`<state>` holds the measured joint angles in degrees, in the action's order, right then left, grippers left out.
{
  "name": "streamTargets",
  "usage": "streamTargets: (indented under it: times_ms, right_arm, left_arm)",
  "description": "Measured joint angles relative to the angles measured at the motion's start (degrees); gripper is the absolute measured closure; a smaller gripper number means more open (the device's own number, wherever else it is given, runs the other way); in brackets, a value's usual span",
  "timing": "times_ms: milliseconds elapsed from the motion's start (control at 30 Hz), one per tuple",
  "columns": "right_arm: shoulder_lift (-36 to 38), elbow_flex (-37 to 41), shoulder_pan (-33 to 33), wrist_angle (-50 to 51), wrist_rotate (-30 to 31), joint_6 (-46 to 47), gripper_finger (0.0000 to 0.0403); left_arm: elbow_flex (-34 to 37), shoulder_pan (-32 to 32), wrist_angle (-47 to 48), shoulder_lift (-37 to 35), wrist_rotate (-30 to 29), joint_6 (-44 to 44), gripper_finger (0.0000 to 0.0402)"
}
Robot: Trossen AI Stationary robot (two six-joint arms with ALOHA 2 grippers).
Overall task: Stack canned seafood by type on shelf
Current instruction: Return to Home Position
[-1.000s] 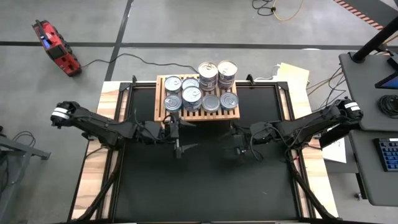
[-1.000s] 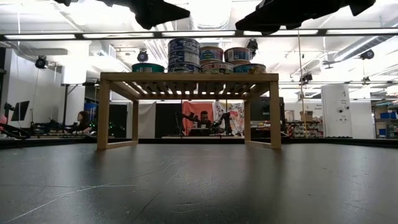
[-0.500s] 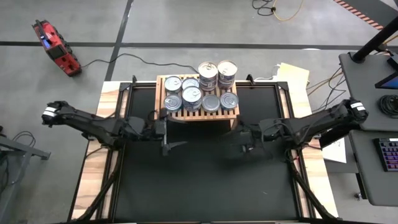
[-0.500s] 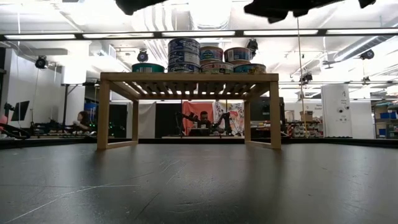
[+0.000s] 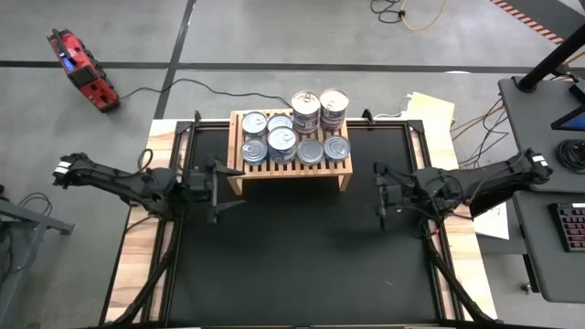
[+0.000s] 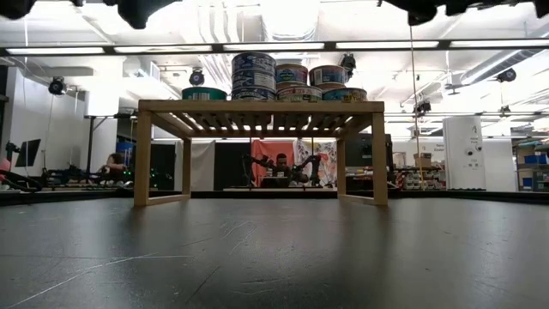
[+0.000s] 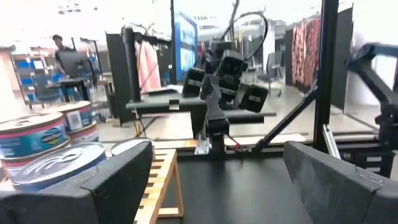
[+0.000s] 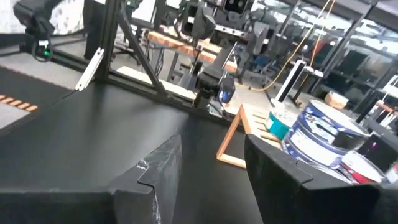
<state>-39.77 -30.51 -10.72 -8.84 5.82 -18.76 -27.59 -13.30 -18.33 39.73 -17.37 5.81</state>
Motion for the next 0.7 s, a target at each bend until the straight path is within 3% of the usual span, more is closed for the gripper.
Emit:
streamTargets:
  times_ms: [533, 700]
  right_arm:
    - [23.0, 7.6, 0.0, 6.5, 0.3, 0.2, 0.026]
    - [30.4, 9.9, 0.0, 9.0, 0.4, 0.8, 0.0267]
  left_arm:
    - [12.5, 0.1, -0.5, -21.2, -0.3, 0.4, 0.0055]
    - [15.9, 0.1, -0.5, -25.9, -3.1, 0.4, 0.0055]
